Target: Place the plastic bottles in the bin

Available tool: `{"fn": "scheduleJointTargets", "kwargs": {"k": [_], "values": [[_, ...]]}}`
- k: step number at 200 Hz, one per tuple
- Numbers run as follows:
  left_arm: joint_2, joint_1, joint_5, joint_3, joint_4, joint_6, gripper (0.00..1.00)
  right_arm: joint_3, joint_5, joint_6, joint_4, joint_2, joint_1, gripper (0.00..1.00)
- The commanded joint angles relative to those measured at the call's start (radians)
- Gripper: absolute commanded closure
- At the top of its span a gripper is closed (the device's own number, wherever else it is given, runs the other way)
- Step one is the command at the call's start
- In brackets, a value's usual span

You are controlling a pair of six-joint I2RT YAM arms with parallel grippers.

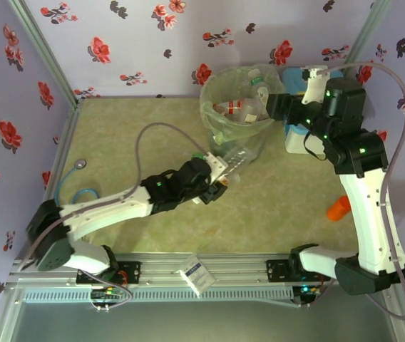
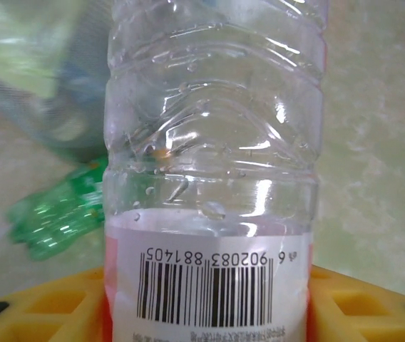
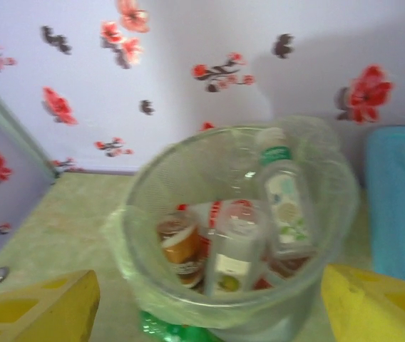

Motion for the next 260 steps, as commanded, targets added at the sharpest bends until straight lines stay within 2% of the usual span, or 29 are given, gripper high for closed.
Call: {"fn": "scheduleJointTargets", "kwargs": {"k": [1, 20, 41, 57, 92, 123, 173, 199, 245, 260], "values": [[-0.148, 0.049, -0.23, -0.049, -0.023, -0.125, 0.48, 0.043, -0.126, 0.038, 0.064, 0.069, 0.096, 0.18], [-0.282, 0.076, -0.306, -0.091, 0.005, -0.209, 0.49, 0.072, -0.155, 0.035, 0.08, 0.141, 0.184, 0.17], [-0.386, 0.109, -0.289, -0.147, 0.097, -0.234, 0.49, 0.047, -0.232, 0.108, 0.174, 0.207, 0.239, 0.14], [-0.42, 0.13, -0.248, -0.164, 0.133, -0.243, 0.48, 0.029, -0.277, 0.162, 0.233, 0.257, 0.276, 0.08], [-0.412, 0.154, -0.197, -0.128, 0.14, -0.259, 0.47, -0.013, -0.369, 0.268, 0.358, 0.32, 0.336, 0.05], [-0.388, 0.211, -0.158, -0.073, 0.108, -0.356, 0.48, -0.095, -0.461, 0.376, 0.525, 0.328, 0.356, 0.04], [-0.333, 0.223, -0.11, -0.007, 0.132, -0.371, 0.48, -0.1, -0.481, 0.398, 0.538, 0.385, 0.394, 0.03], [-0.312, 0.224, -0.087, 0.017, 0.137, -0.367, 0.48, -0.091, -0.48, 0.398, 0.53, 0.401, 0.396, 0.09], [-0.299, 0.229, -0.078, 0.03, 0.147, -0.357, 0.49, -0.081, -0.466, 0.391, 0.513, 0.411, 0.396, 0.3], [-0.297, 0.23, -0.076, 0.028, 0.149, -0.354, 0.46, -0.073, -0.45, 0.382, 0.502, 0.412, 0.395, 0.36]]}}
